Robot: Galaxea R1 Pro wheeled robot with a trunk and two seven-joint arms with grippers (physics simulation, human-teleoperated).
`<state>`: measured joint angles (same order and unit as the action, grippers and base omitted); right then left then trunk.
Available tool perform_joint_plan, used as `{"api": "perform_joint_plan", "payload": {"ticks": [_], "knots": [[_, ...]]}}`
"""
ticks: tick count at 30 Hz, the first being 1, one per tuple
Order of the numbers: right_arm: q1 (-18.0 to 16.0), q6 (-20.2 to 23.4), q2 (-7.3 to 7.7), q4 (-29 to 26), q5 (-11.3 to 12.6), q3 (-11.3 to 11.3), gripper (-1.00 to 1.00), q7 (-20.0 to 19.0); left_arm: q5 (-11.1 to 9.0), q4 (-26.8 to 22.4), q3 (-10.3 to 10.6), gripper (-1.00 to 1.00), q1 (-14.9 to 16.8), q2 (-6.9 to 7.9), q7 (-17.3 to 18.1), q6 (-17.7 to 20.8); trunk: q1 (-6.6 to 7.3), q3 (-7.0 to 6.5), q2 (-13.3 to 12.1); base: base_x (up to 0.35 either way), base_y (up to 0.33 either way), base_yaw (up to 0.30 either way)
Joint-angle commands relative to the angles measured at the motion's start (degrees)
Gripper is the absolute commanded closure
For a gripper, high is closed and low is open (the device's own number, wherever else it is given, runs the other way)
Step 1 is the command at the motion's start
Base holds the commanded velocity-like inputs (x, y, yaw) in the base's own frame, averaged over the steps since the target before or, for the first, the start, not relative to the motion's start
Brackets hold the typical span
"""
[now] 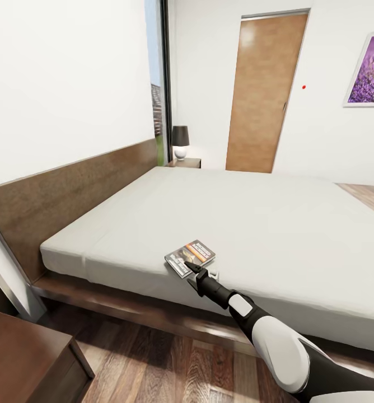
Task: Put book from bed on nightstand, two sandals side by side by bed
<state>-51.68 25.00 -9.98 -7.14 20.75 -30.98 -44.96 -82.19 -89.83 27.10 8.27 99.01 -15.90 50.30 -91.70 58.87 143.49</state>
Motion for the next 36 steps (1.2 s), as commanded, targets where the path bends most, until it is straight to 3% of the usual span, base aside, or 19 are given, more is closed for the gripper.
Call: {"api": "perform_joint_plan", "payload": {"ticks": [1,36], "knots": [[-0.1,-0.7,-0.02,-0.2,0.4,-0.9,-1.00,2.0,-0.6,-0.1,0.2,-1.00,0.3,0.01,-0.5,0.1,-0.44,0.05,0.0,0.000,0.000,0.000],[-0.1,-0.7,-0.02,-0.2,0.4,-0.9,-1.00,2.5,-0.6,-0.1,0.1,-1.00,0.3,-0.04,-0.5,0.1,-0.44,0.05,0.0,0.000,0.024,0.000]]}}
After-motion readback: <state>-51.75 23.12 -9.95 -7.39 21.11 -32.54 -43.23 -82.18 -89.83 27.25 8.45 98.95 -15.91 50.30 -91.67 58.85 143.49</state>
